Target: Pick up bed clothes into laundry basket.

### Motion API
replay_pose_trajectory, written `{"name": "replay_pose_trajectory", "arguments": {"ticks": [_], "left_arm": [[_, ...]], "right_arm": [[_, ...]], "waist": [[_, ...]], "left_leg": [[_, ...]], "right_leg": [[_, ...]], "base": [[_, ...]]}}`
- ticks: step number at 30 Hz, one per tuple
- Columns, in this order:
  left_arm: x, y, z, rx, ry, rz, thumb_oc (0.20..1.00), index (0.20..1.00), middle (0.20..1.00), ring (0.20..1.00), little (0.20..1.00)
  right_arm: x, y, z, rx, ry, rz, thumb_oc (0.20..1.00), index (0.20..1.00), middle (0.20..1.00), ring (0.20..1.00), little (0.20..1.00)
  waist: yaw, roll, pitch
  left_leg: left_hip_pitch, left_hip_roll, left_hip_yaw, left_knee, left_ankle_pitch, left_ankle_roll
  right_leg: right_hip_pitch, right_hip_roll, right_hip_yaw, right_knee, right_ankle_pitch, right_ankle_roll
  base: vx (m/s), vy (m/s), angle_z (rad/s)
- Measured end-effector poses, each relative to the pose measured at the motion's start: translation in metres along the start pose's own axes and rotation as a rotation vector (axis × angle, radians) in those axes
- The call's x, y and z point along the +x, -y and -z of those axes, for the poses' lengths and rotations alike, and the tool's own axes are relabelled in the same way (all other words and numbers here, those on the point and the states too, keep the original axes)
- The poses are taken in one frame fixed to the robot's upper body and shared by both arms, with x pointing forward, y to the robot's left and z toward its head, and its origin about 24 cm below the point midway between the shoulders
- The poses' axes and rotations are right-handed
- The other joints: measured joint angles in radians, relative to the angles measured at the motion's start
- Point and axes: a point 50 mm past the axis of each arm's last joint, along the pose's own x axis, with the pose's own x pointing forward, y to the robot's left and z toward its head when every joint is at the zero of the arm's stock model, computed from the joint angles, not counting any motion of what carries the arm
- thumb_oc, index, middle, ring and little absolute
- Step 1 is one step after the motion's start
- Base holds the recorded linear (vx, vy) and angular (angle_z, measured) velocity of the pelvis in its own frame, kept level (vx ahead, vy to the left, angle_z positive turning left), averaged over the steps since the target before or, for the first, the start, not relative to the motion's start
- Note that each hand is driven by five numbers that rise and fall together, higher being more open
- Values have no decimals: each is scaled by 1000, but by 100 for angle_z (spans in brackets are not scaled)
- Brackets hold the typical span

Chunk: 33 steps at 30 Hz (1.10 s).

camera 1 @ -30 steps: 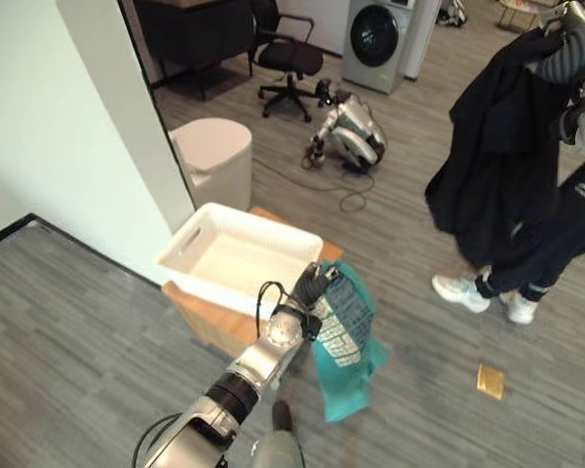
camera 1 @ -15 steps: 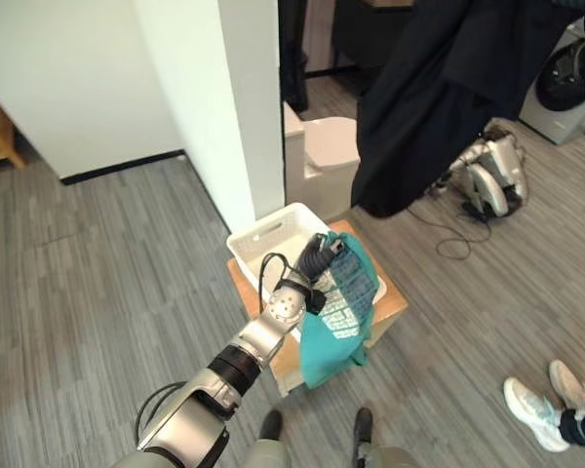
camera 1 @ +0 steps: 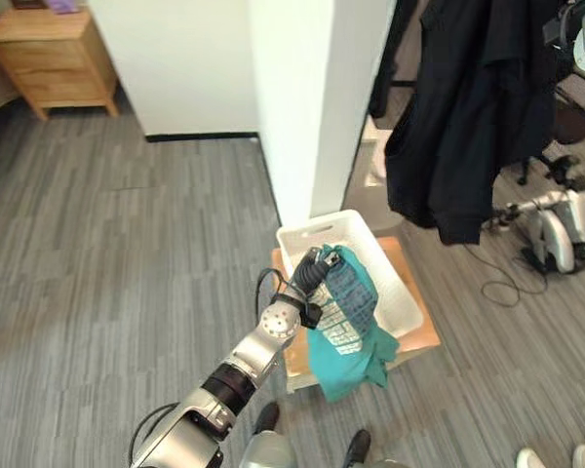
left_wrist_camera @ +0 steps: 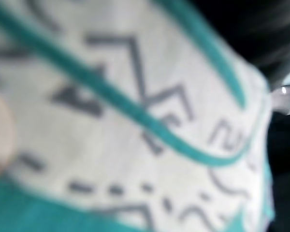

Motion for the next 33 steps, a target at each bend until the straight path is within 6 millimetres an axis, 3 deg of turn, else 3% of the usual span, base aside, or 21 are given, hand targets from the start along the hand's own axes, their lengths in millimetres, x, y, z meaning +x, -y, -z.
{"name": "replay_pose_trajectory", "arguments": {"ticks": [5,8,14,16,19,26,30,32,33], "left_arm": [[-8,4,2,-58,-4,23,200,200,200,200,200],[-14,7,7,-71,-16,29,200,200,200,200,200],[-17,10,12,-87,-45,39,200,200,200,200,200],[-19,11,14,-91,-56,49,200,200,200,200,200],[-24,13,20,-97,-80,63,200,200,200,200,200],[-31,15,34,-100,-140,61,200,200,200,200,200],[-32,20,39,-96,-160,79,200,200,200,200,200],[-34,32,41,-97,-175,115,200,200,200,200,200],[-34,35,41,-98,-176,126,200,200,200,200,200]], "right_arm": [[-9,-7,-31,52,154,-4,200,200,200,200,200],[-31,-22,-33,48,216,-11,200,200,200,200,200],[-103,-76,9,103,77,-99,200,200,200,200,200],[-116,-88,17,80,35,-144,200,200,200,200,200],[-121,-93,22,23,25,-172,200,200,200,200,200],[-110,-106,34,-32,-72,-191,200,200,200,200,200],[-133,-152,32,0,-116,-331,200,200,200,200,200],[-164,-190,41,13,-208,-466,200,200,200,200,200],[-173,-197,43,17,-231,-497,200,200,200,200,200]], "waist": [[0,1,-2],[4,2,-2],[-5,19,-1],[-5,34,-2],[-2,48,-2],[3,53,0],[3,59,2],[11,70,8],[17,73,10]], "left_leg": [[-13,-12,-35,0,7,1],[-15,-20,-38,2,8,3],[-33,-36,-37,18,6,8],[-43,-37,-37,18,8,11],[-40,-34,-38,17,9,11],[-26,-30,-37,16,9,11],[-26,-29,-35,16,8,10],[-29,-29,-36,16,8,10],[-32,-30,-37,17,8,10]], "right_leg": [[8,-8,-32,0,-8,6],[10,-15,-37,0,-10,7],[5,-31,-43,0,-10,7],[-4,-31,-42,0,-9,6],[-1,-28,-45,0,-8,6],[11,-25,-47,0,-10,8],[10,-25,-45,0,-10,8],[8,-25,-48,0,-10,8],[7,-25,-48,0,-11,7]], "base": [[1,22,23],[-36,49,8],[2,21,4],[40,0,-1],[39,-8,1],[0,0,0],[-17,-2,-1],[-57,-7,2],[-56,-8,3]]}}
